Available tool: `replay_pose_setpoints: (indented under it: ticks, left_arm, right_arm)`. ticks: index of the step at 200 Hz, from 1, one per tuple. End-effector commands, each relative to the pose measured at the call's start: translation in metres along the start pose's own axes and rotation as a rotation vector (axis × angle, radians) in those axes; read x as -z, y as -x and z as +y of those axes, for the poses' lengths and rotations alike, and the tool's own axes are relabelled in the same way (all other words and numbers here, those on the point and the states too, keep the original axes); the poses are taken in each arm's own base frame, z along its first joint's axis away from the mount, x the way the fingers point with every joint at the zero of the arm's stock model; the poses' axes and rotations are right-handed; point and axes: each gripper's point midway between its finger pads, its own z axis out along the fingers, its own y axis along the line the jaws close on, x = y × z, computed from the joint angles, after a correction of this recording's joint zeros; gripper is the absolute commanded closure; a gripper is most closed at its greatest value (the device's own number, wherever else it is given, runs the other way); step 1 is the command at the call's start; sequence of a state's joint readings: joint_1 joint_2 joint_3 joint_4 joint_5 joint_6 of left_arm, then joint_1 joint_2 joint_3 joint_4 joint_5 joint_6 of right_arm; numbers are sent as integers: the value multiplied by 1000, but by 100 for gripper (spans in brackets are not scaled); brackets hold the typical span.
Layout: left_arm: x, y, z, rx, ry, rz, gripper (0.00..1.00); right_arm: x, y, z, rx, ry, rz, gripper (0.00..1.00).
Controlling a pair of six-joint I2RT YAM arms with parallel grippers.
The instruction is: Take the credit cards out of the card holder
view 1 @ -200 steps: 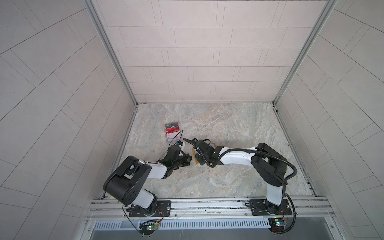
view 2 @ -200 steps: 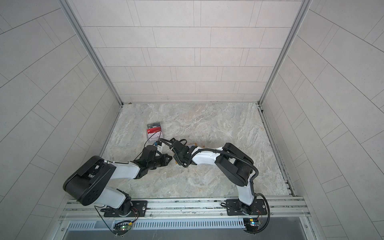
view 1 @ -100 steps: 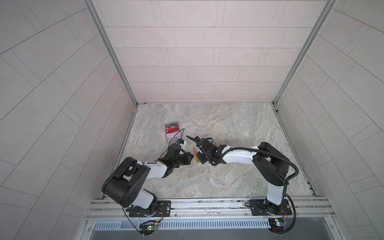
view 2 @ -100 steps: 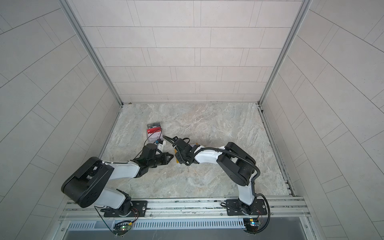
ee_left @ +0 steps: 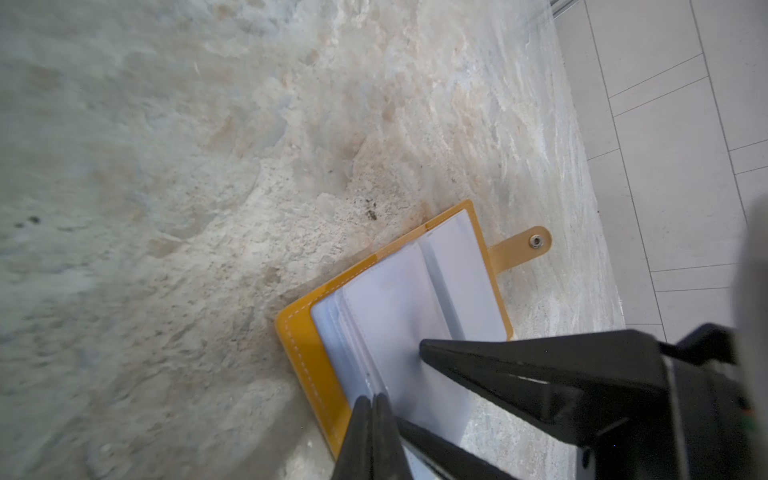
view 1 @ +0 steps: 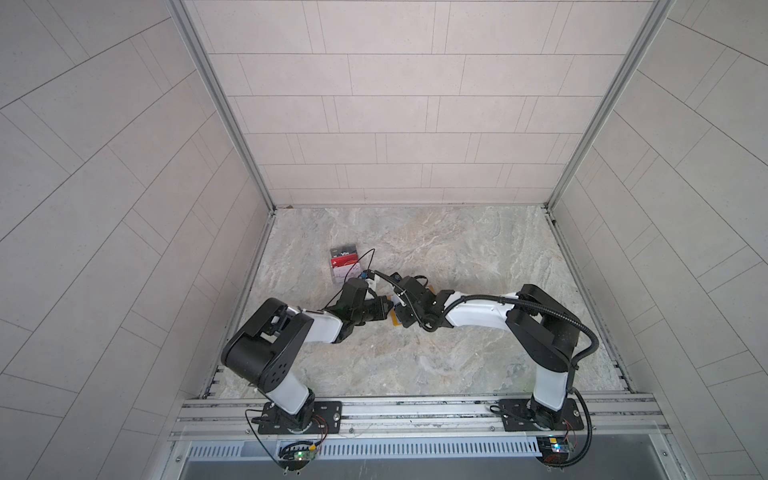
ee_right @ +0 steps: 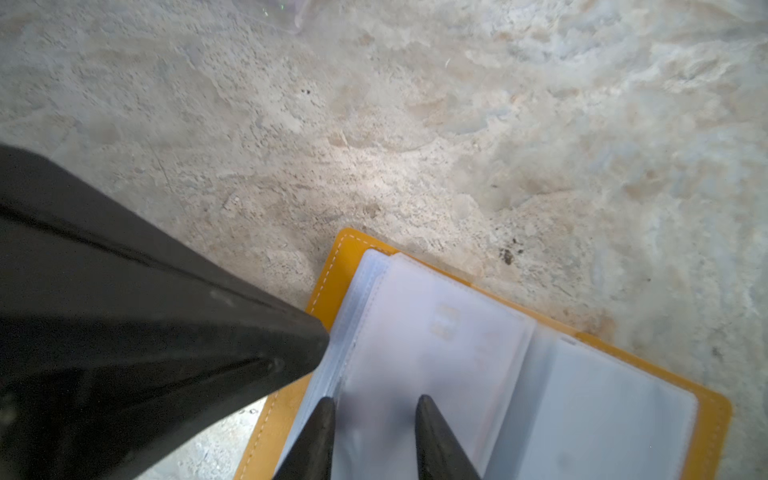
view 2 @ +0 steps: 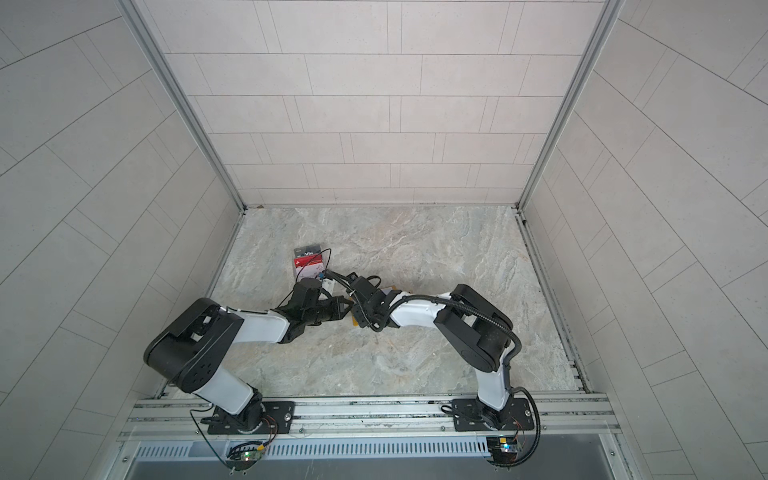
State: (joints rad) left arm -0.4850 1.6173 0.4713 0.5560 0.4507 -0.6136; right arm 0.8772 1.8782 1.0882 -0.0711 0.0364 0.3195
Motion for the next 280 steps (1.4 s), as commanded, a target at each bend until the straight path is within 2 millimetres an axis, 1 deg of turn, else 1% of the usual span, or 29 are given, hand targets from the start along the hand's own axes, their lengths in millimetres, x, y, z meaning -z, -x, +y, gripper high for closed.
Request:
replay_pose_setpoints:
  ticks: [1,80,108,125,192,220,244,280]
  left_arm:
    - [-3,6,-6,-10,-24,-19,100]
    - [-9,-6,7,7,11,17,100]
    - [-9,-13,13,15,34,35,100]
    - [-9,-16,16,18,40,41,100]
    - [-7,-19,18,13,51,48,100]
    - [-6,-18,16,2,46,46,100]
    - [-4,-16,14,-9,45,45,100]
    - [-5,-15,12,-15,37,54,100]
  right_arm:
    - [4,-12,-6,-13,-14,36,65]
    - [8,-8,-12,-10,-45,30,72]
    - [12,-8,-19,-8,-75,31,75]
    - [15,-7,-26,-11,-106,32,80]
    - [30,-5,-49,-29,-183,27,79]
    - [37,-7,-61,-43,-210,27,78]
    - [42,-14,-70,-51,-231,42,78]
    - [58,-17,-84,-57,-274,54,76]
